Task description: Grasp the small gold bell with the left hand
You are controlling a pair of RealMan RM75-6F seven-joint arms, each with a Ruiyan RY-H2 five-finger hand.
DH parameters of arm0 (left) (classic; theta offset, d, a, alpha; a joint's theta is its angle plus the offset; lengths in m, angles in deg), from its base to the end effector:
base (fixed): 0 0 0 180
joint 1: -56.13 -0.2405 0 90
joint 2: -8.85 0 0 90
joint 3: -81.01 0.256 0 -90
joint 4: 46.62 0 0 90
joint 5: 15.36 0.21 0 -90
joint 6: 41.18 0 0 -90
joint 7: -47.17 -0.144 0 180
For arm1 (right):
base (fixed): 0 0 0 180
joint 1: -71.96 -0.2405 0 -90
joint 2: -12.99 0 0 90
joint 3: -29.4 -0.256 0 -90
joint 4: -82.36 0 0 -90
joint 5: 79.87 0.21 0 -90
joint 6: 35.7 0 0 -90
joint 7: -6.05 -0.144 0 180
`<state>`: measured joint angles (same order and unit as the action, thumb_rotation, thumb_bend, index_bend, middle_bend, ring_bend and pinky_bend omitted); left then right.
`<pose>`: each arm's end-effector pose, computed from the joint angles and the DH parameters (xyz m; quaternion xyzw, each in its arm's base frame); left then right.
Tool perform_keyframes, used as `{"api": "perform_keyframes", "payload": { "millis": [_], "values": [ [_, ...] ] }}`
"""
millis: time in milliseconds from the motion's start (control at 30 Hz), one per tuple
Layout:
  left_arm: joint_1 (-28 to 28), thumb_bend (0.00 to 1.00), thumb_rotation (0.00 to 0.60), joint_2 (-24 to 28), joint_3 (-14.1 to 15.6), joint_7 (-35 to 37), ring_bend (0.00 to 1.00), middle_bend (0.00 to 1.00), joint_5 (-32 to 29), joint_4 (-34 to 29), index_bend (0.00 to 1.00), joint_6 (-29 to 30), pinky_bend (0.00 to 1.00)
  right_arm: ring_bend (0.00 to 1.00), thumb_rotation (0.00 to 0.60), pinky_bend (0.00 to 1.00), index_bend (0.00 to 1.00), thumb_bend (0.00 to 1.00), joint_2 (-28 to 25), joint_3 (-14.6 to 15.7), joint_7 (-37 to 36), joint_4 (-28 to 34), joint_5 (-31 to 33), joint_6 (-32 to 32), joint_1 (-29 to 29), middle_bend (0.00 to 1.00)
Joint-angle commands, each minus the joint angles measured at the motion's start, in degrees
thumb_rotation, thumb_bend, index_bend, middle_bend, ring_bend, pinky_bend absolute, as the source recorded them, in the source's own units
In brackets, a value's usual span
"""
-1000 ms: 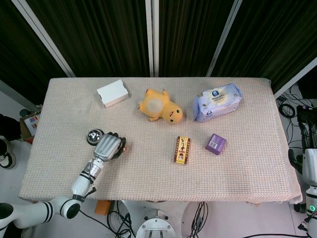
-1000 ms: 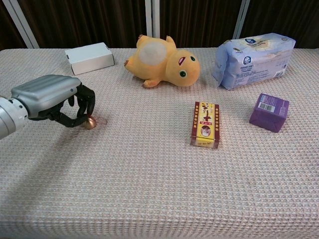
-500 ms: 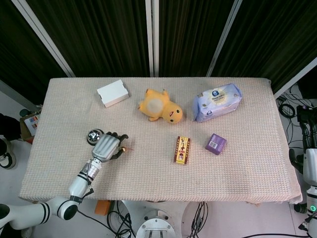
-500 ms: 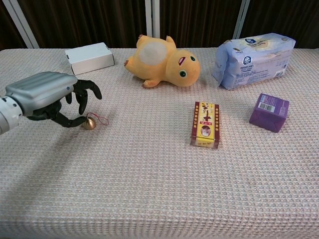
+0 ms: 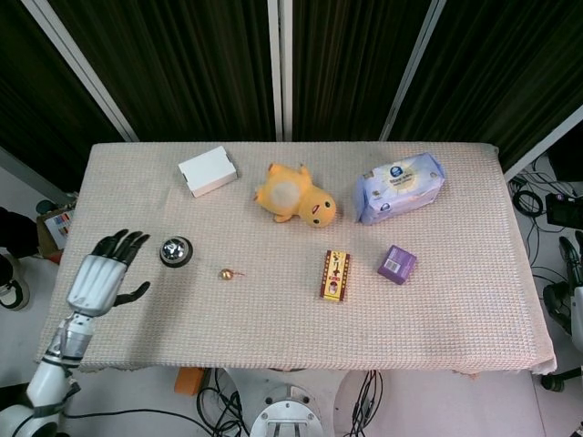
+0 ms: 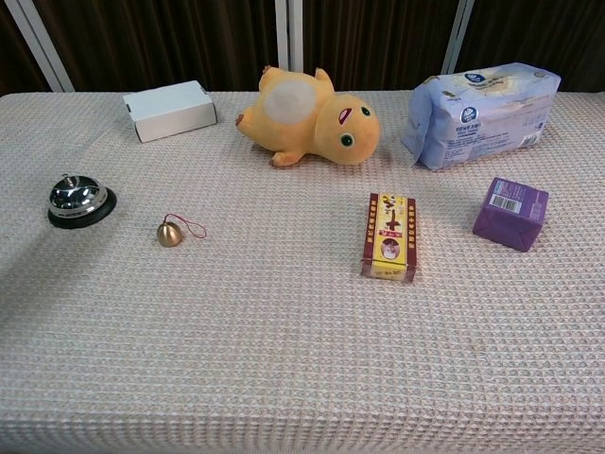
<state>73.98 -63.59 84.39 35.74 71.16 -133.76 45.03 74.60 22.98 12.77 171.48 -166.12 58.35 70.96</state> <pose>-0.2754 0.2255 0.1074 -0.6825 -0.2873 -0.3860 0.5501 -0.3200 -0.1704 0.2077 0.5737 -0.2745 0.3664 0.6792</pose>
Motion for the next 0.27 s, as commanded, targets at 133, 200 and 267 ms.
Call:
{"api": "perform_keyframes", "payload": {
  "millis": [133,200,267],
  "values": [
    [-10.02,0.21,0.219,7.24,5.57,8.25,0.08,0.1,1.31,0.35,0.09,6.14,0.21,0.0,0.6,0.0,0.0,0.24,-1.21,3.22,-1.31,-1.47,1.61,-3.28,2.34,0.0],
    [-10.53,0.21,0.221,7.33,5.67,9.07,0.08,0.1,1.31,0.98,0.09,5.6,0.21,0.0,0.6,0.0,0.0,0.24,-0.8,3.5,-1.91,-2.2,2.03,-4.28,2.3,0.0],
    [-10.82,0.21,0.225,7.07,5.44,9.72,0.08,0.1,1.61,1.49,0.09,5.18,0.21,0.0,0.6,0.0,0.0,0.24,-0.23,3.69,-2.36,-2.75,2.39,-5.35,2.13,0.0]
  ]
}}
